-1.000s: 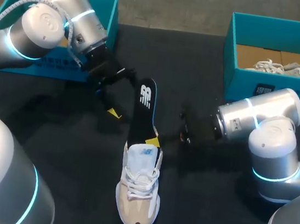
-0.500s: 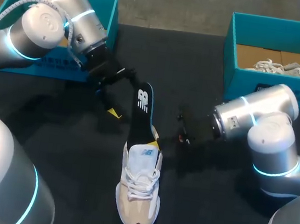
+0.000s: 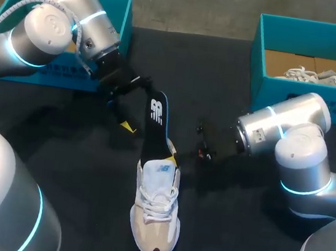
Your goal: Take the shoe out of the shoebox, open the shoe tongue, remove and reinsert the insole, then place the shoe into the shoebox
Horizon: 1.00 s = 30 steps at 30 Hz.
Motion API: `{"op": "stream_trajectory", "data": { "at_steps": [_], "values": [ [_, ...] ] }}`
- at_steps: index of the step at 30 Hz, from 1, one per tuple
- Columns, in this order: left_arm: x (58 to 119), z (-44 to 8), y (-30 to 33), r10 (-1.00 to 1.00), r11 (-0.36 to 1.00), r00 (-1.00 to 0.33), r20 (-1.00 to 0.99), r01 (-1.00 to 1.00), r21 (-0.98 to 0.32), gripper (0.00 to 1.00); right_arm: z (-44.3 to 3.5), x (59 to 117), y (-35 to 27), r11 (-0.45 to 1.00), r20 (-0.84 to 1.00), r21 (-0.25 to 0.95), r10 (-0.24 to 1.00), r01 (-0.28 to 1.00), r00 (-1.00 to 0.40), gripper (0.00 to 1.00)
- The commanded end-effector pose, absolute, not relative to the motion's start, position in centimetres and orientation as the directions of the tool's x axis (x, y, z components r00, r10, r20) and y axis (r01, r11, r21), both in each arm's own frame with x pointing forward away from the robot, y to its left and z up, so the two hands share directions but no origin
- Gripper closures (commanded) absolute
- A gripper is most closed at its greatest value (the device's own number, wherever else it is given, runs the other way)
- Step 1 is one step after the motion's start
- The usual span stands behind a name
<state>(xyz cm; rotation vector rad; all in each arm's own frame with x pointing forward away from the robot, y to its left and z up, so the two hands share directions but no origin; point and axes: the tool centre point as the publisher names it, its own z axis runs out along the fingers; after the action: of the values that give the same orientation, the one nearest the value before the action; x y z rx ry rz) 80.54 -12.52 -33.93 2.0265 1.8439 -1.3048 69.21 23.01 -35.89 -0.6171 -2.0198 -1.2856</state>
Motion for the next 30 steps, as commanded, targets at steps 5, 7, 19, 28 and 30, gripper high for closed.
{"op": "stream_trajectory", "data": {
  "at_steps": [5, 7, 19, 28, 30],
  "values": [
    [80.5, -33.9, -12.6, 0.765, -0.258, -0.103, -0.636, 0.856, -0.449, 0.00, -35.5, 69.2, 22.9, 0.392, 0.724, 0.615, 0.061, 0.684, -0.687, 0.64],
    [80.5, -33.9, -12.6, 0.765, -0.258, -0.103, -0.636, 0.856, -0.449, 0.00, -35.2, 69.3, 22.8, 0.388, 0.718, 0.621, 0.065, 0.681, -0.693, 0.63],
    [80.5, -33.9, -12.6, 0.765, -0.258, -0.103, -0.636, 0.856, -0.449, 0.00, -34.1, 70.8, 23.1, 0.385, 0.688, 0.651, 0.062, 0.654, -0.723, 0.68],
    [80.5, -33.9, -12.6, 0.765, -0.258, -0.103, -0.636, 0.856, -0.449, 0.00, -33.0, 71.9, 23.1, 0.386, 0.666, 0.673, 0.057, 0.631, -0.744, 0.72],
    [80.5, -33.9, -12.6, 0.765, -0.258, -0.103, -0.636, 0.856, -0.449, 0.00, -32.5, 72.2, 23.1, 0.387, 0.659, 0.678, 0.059, 0.626, -0.750, 0.74]
  ]
}}
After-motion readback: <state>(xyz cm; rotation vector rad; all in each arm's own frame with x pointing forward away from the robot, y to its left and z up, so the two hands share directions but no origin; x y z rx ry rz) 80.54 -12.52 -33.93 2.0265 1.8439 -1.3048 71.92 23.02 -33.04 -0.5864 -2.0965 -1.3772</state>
